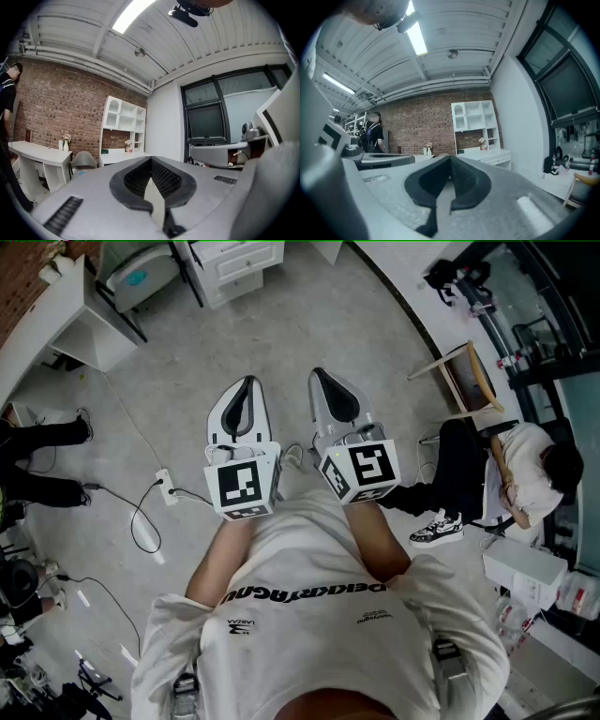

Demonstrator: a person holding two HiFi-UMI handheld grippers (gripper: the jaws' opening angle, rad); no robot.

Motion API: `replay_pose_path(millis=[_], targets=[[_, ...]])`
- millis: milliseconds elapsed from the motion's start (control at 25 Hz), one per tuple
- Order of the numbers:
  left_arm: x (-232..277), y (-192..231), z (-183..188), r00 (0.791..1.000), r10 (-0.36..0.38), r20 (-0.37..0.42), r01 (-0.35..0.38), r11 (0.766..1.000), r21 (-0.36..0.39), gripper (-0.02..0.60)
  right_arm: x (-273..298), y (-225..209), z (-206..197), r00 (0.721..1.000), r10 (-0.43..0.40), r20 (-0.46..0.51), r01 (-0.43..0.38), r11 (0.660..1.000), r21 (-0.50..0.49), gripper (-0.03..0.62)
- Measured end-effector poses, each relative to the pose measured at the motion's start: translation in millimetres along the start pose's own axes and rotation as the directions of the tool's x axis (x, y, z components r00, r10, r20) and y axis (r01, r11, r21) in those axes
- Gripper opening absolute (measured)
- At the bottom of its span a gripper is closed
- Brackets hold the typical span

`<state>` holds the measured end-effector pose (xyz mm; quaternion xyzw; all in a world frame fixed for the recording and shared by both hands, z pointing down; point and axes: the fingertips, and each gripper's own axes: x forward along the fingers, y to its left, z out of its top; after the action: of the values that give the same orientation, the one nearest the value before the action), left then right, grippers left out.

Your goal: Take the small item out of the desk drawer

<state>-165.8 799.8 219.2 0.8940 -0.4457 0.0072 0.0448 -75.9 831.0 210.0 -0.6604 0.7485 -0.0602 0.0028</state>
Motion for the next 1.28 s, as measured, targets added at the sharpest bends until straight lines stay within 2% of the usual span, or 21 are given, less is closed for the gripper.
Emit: replay_pose_path(millis=[200, 440, 720, 920, 1280], targets=[[33.2, 20.1, -11.1, 1.000, 0.000, -0.019, 0.000, 1.000, -0.001, -0.003, 37.9, -9.9, -11.1, 1.000, 0.003, -0.019, -0.003, 1.000, 0.024, -0.002], [93.7, 26.8, -4.6, 1.000, -0.005, -0.011, 0.005, 1.000, 0.001, -0.003, 86.5, -43.8, 1.6, 1.000, 0.022, -0.007, -0.022, 0.999, 0.040, -0.002], [167.9, 34.0, -9.6, 0.999, -0.004, -0.037, 0.004, 1.000, 0.012, -0.003, 143.2, -88.2, 8.1, 1.000, 0.028, 0.005, -0.029, 0.998, 0.058, -0.002], [200.5, 32.4, -10.8, 0.999, 0.003, -0.052, -0.002, 1.000, 0.015, -0.003, 169.9, -112.4, 5.9, 0.999, 0.032, -0.007, -0.031, 0.996, 0.082, -0.002], [252.9, 59.6, -31.4, 0.996, 0.037, -0.083, -0.037, 0.999, 0.005, -0.003, 226.5, -132.2, -9.9, 0.998, 0.057, -0.041, -0.053, 0.995, 0.080, -0.002]])
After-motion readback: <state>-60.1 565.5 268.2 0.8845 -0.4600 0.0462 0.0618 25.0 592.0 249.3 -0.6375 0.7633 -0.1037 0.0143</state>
